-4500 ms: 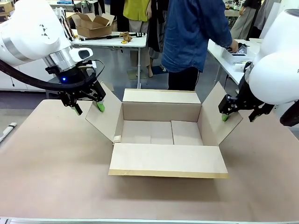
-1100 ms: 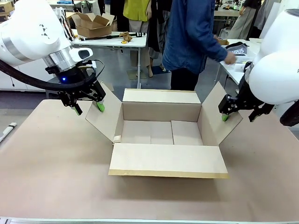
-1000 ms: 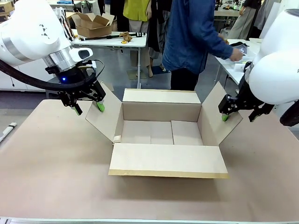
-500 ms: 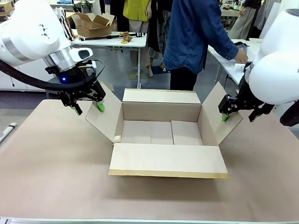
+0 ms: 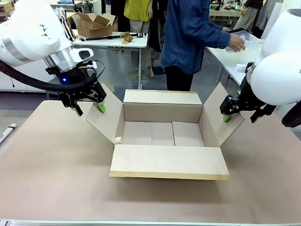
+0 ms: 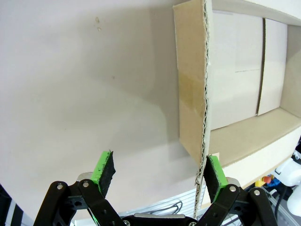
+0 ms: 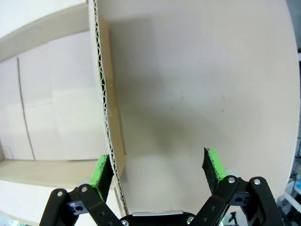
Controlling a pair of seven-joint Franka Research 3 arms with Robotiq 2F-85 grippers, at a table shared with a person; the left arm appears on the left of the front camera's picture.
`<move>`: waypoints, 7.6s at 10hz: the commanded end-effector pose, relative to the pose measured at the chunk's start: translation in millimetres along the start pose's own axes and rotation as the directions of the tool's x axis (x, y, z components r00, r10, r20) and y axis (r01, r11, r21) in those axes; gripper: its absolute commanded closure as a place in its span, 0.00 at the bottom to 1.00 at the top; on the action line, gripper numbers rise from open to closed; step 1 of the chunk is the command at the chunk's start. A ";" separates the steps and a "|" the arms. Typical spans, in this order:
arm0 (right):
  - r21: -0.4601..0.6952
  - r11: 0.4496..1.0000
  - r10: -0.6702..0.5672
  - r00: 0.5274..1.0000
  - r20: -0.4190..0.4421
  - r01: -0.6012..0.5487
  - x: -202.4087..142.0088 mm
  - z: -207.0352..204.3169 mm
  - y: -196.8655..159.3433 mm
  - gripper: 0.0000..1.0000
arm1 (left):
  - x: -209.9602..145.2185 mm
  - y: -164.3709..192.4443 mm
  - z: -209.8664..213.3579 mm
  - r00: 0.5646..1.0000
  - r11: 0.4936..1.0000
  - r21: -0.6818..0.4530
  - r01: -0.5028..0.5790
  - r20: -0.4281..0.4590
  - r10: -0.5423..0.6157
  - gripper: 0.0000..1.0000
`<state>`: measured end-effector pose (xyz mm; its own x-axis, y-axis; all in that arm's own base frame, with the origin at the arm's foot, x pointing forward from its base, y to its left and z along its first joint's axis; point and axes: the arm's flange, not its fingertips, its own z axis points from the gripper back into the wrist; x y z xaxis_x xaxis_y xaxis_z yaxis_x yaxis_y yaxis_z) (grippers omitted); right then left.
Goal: Pack the gift set into the box.
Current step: Lift both hands away from the flaps of the Package Box, then press and hold the closed box until the human finishes sealing it.
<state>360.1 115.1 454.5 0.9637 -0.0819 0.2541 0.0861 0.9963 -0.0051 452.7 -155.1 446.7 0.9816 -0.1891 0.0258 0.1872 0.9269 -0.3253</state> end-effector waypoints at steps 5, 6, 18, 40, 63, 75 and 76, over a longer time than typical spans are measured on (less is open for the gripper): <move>0.011 1.000 -0.002 1.000 -0.008 0.002 1.1 3.4 -1.8 0.00 | -0.5 -0.7 2.6 1.000 1.000 0.024 -0.012 0.003 0.012 0.00; 0.011 1.000 -0.002 1.000 -0.008 0.002 1.1 3.4 -1.8 0.00 | -0.5 -0.7 2.6 1.000 1.000 0.024 -0.012 0.003 0.012 0.00; 0.011 1.000 -0.002 1.000 -0.008 0.002 1.1 3.4 -1.8 0.00 | -0.5 -0.7 2.6 1.000 1.000 0.024 -0.012 0.003 0.012 0.00; 0.011 1.000 -0.002 1.000 -0.008 0.002 1.1 3.4 -1.8 0.00 | -0.5 -0.7 2.6 1.000 1.000 0.024 -0.012 0.003 0.012 0.00; 0.999 0.033 -0.398 0.917 0.031 -0.020 -60.0 101.4 -140.6 0.00 | -26.8 70.5 98.5 0.968 0.218 -0.964 0.152 0.101 -0.229 0.00; 0.735 0.666 -0.160 0.939 0.304 -0.125 -20.8 170.7 -115.3 0.00 | -55.4 42.7 123.5 0.910 0.595 -0.703 0.390 0.198 -0.363 0.00; 0.735 0.666 -0.160 0.939 0.304 -0.125 -20.8 170.7 -115.3 0.00 | -55.4 42.7 123.5 0.910 0.595 -0.703 0.390 0.198 -0.363 0.00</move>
<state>285.8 9.1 612.1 0.8197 -0.2433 0.5186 -0.2212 0.7006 0.6784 413.2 -65.4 548.8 0.8286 -0.4456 0.3390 0.4744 0.2372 -0.8478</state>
